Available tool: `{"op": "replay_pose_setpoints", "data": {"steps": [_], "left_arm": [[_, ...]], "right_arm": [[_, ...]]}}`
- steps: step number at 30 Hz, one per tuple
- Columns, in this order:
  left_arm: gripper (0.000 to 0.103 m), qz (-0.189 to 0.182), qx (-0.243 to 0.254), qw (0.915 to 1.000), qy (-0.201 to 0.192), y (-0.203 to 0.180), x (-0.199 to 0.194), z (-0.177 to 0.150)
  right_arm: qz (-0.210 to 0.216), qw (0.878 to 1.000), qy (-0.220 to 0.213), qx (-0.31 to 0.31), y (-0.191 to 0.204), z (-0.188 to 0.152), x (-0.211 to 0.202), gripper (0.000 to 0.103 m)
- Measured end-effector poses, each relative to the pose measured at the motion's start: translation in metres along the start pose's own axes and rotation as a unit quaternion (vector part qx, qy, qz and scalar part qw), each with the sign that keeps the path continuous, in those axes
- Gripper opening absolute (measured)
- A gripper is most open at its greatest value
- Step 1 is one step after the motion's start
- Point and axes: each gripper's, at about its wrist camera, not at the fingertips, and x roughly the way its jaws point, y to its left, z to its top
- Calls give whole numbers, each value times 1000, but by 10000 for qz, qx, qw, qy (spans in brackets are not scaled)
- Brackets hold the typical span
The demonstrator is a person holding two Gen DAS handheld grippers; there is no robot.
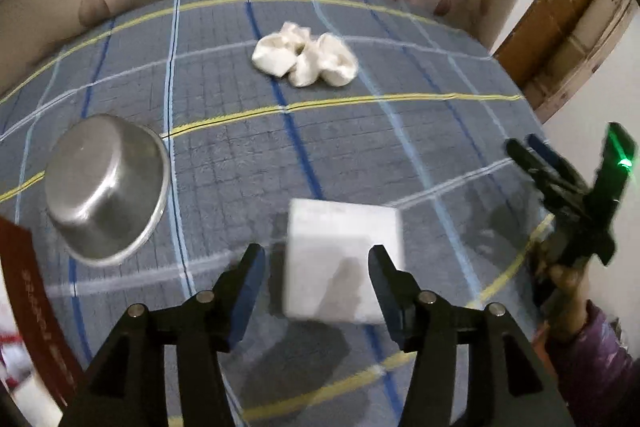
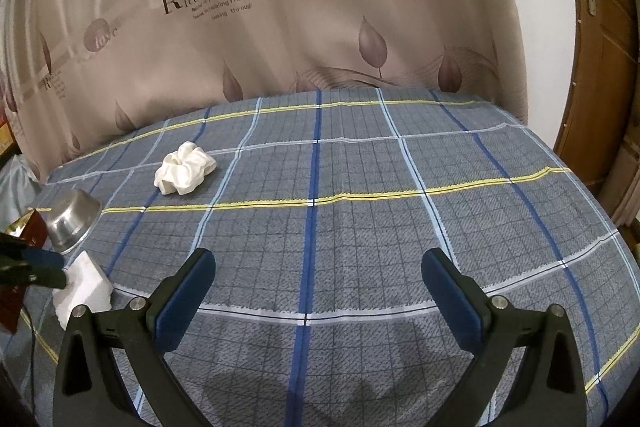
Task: Organize soft objects
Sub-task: 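Lift the white square pad with the left gripper and hold it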
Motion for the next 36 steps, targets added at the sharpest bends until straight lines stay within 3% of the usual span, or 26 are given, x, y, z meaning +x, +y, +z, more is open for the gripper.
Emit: {"op": "replay_pose_setpoints", "data": {"steps": [4,6,7,9,10,13,18,19,21,24,26,28,36], "left_arm": [[57,-346,-370,9984,265,26,20,11],[57,-785,-658,9942,338,40,25,12],[57,-1123,-793,9896,433,44,28,12],[59,-1924,-1122,9726,666,45,35,8],[60,-2103,-1161,9681,714,42,37,6],[66,-1786,-881,9775,688,27,41,1],[65,-1599,-461,9837,680,0,33,-6],[58,-1562,-322,9847,699,-7,35,-7],[48,-1064,-115,9927,547,-19,34,-12],[34,-578,78,9981,182,-36,21,-20],[24,-453,-14,9990,-28,-38,12,-24],[22,-482,-261,9983,-206,-30,4,-28],[19,-339,-785,9942,-656,-26,-23,-56]], "right_arm": [[1,10000,-15,5,0,0,-2,102],[1,10000,-15,4,0,0,-2,102],[2,10000,-16,3,0,0,-2,102],[0,10000,-15,6,0,0,-2,102],[-2,10000,-14,8,0,0,-2,102],[-1,10000,-22,9,0,0,-2,102],[-18,10000,-1,-5,0,1,-2,102],[-16,10000,-6,-3,0,1,-2,102],[-12,10000,-9,2,0,1,-2,102],[-8,10000,-1,-5,0,1,-1,102],[-7,10000,-4,-4,0,1,-1,102],[-11,10000,-1,-6,0,1,-1,102],[-27,10000,39,-15,0,1,0,102]]}}
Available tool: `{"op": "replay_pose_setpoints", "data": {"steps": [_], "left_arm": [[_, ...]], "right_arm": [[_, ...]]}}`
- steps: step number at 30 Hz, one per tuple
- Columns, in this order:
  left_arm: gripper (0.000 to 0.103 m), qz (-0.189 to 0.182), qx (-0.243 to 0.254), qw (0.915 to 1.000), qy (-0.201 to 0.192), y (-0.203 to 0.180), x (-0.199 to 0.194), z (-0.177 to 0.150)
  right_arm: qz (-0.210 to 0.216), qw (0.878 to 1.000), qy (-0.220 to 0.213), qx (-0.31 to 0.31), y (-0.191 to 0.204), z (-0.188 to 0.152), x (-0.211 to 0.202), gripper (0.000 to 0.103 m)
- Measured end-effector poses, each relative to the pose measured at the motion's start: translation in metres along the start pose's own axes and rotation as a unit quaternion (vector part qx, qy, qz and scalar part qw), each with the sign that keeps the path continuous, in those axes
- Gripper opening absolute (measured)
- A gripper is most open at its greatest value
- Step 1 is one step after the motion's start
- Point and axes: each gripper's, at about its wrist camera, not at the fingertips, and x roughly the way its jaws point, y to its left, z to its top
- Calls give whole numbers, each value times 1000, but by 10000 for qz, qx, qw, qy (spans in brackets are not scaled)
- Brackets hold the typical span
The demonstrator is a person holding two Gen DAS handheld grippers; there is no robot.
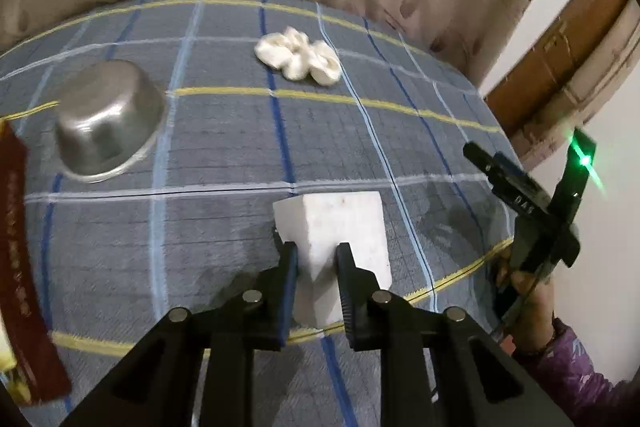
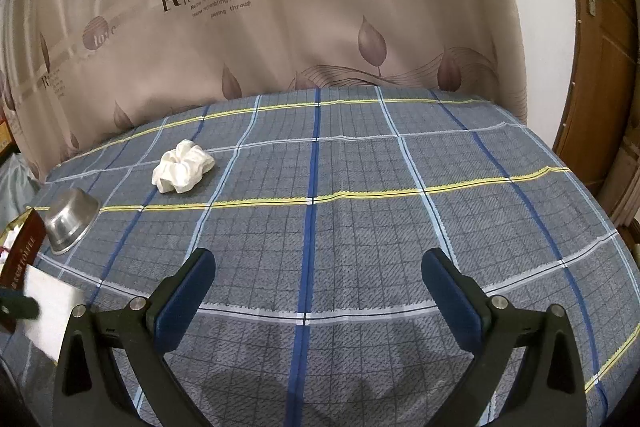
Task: Organize soft objects
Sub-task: 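Lift the white square pad with the left gripper and hold it, then grasp the cream scrunchie with the right gripper while the left holds the white pad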
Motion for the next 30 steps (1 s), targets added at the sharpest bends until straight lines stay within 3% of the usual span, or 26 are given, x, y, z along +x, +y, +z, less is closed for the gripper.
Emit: {"op": "replay_pose_setpoints", "data": {"steps": [3,10,17,25,26,27,28,29,30], "left_arm": [[19,43,-90,9997,-206,13,-23,-3],[19,270,-334,9986,-321,38,-44,-14],[19,327,-562,9971,-390,55,-50,-17],[19,315,-559,9970,-432,60,-53,-17],[19,318,-566,9969,-442,60,-54,-16],[19,305,-571,9969,-440,61,-54,-17],[19,297,-577,9970,-431,61,-54,-17],[19,293,-596,9969,-424,62,-54,-17],[19,298,-615,9967,-432,63,-54,-18]], "right_arm": [[213,9996,99,-152,6,2,3,103],[1514,9801,292,-1251,76,57,38,103],[1348,9522,901,-2590,144,86,118,103],[1262,9453,1284,-2719,172,95,170,101],[1339,9457,1412,-2602,170,97,178,91],[1331,9458,1555,-2521,169,96,185,75],[1416,9446,1825,-2334,164,95,193,42],[1461,9484,1735,-2216,160,96,190,18],[1428,9496,1757,-2168,158,94,187,9]]}}
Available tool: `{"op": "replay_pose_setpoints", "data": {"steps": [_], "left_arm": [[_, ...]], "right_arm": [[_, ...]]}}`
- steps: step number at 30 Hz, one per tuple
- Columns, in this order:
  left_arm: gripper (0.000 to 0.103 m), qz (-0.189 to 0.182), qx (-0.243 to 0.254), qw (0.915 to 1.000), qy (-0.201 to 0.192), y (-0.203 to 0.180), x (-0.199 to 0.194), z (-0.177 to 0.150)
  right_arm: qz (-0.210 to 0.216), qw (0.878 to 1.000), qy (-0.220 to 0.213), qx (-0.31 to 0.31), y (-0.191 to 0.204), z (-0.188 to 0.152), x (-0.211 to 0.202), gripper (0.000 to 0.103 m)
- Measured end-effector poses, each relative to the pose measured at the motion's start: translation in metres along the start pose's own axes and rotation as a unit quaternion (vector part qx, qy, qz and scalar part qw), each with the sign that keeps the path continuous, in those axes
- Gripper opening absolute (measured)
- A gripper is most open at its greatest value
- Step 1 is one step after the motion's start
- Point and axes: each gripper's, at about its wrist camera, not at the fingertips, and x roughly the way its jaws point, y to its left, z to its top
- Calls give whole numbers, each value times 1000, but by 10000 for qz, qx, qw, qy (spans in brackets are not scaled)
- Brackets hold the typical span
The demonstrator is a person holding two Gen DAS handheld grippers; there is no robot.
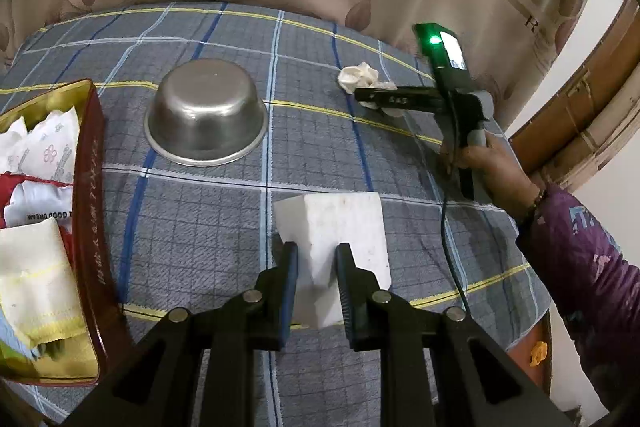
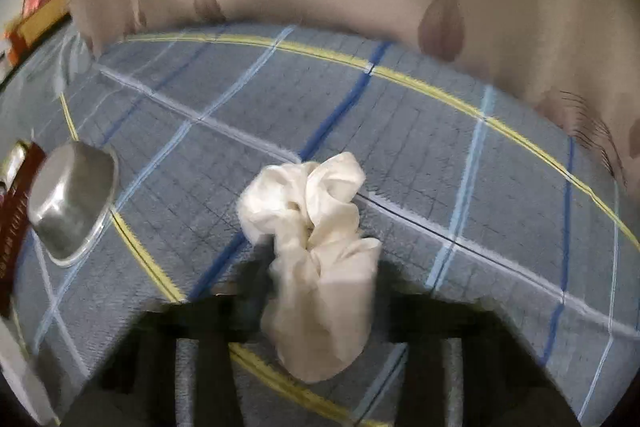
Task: Organize soft objects
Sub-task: 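Grasp the cream scrunchie with the right gripper while the left holds the white pad, then lift the cream scrunchie with the right gripper while the left holds the white pad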
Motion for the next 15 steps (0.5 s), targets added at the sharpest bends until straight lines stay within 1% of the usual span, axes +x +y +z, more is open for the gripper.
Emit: {"op": "replay_pose_setpoints", "data": {"steps": [2,3,4,5,6,7,10,12,14,15], "left_arm": [[19,-17,-59,10000,-12,2,-1,-1],[19,-25,-73,10000,-16,2,-1,-1],[19,-27,-83,10000,-24,2,-2,-1],[19,-26,-88,9999,-46,2,-4,-1],[19,-34,-96,9999,-63,2,-5,-2],[19,-46,-108,9999,-75,1,-7,-2],[19,-55,-176,9998,-99,0,-11,-4],[19,-86,-226,9996,-125,-1,-17,-7],[20,-52,-247,9995,-200,-3,-26,-10],[20,-44,-254,9994,-221,-4,-29,-11]], "right_arm": [[4,9999,-73,121,3,-13,-10,11],[134,9996,-121,237,6,-22,-19,11],[311,9988,-240,298,11,-33,-31,11],[365,9980,-419,292,21,-47,-47,11],[365,9976,-506,294,26,-55,-57,11],[455,9962,-644,380,36,-72,-72,11],[611,9920,-907,631,56,-106,-99,11],[473,9913,-1042,655,70,-123,-110,11],[325,9912,-1079,699,84,-143,-109,11],[281,9912,-1074,715,86,-146,-111,11]]}}
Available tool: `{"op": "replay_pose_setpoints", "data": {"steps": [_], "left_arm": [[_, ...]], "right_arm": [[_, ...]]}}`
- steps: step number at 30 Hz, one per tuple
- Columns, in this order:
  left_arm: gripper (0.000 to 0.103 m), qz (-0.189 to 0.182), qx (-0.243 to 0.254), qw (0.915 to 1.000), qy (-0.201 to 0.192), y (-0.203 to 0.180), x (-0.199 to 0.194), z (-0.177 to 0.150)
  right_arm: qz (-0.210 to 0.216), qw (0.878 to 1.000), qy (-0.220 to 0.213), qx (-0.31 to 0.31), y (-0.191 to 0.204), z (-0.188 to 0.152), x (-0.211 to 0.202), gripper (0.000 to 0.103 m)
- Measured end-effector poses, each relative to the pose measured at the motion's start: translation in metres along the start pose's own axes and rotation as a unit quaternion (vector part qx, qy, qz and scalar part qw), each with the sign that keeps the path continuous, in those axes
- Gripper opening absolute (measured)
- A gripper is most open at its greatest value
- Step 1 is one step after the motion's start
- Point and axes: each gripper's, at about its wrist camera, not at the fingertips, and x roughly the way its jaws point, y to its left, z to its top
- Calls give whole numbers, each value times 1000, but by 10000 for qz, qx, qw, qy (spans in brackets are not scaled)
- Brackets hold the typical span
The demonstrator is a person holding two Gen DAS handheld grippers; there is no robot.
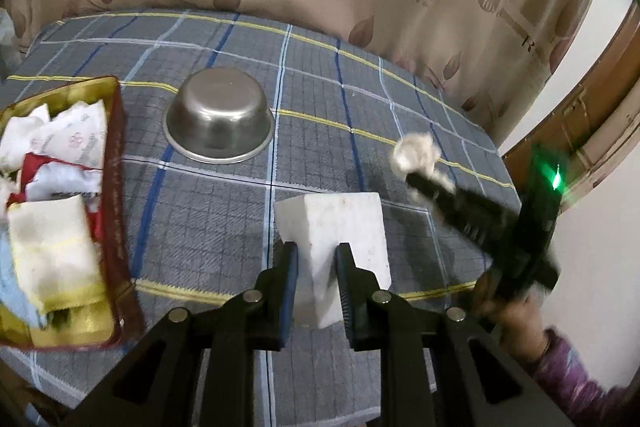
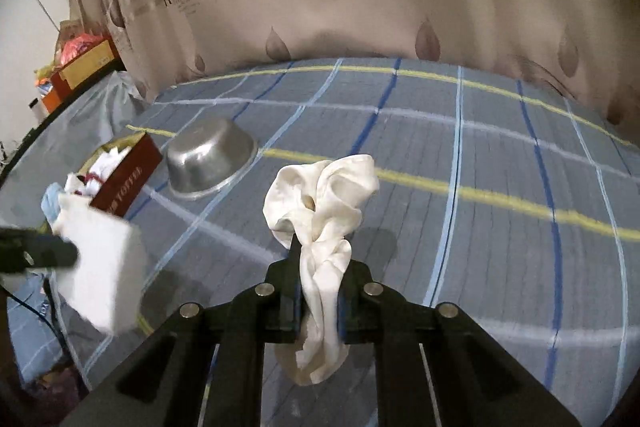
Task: Organize soft objects
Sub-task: 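Lift the cream scrunchie with the right gripper while the left holds the white pad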
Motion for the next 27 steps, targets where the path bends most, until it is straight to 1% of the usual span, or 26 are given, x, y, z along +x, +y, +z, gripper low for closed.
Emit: {"op": "replay_pose_setpoints", "data": {"steps": [1,5,10,14,18,21,24,27], "left_arm": [[20,9,-12,10000,-19,-1,-4,-1],[20,95,-79,9997,-187,-2,-29,-8],[20,309,-228,9983,-429,13,-63,-15],[20,611,-483,9947,-668,43,-96,-19],[20,895,-750,9900,-794,80,-117,-13],[20,1185,-804,9860,-857,106,-125,-6],[21,1351,-884,9829,-890,133,-126,7],[21,1428,-1004,9805,-898,158,-120,23]], "right_arm": [[-87,10000,1,9,3,-7,0,11],[-281,9996,38,-75,12,-9,6,11],[-344,9994,94,-14,9,-4,5,11],[-410,9991,112,-34,12,-5,5,12],[-443,9989,158,-18,11,-5,7,13],[-452,9988,196,-36,12,-5,8,14],[-471,9986,247,-45,12,-5,10,15],[-490,9984,294,-56,12,-6,12,15]]}}
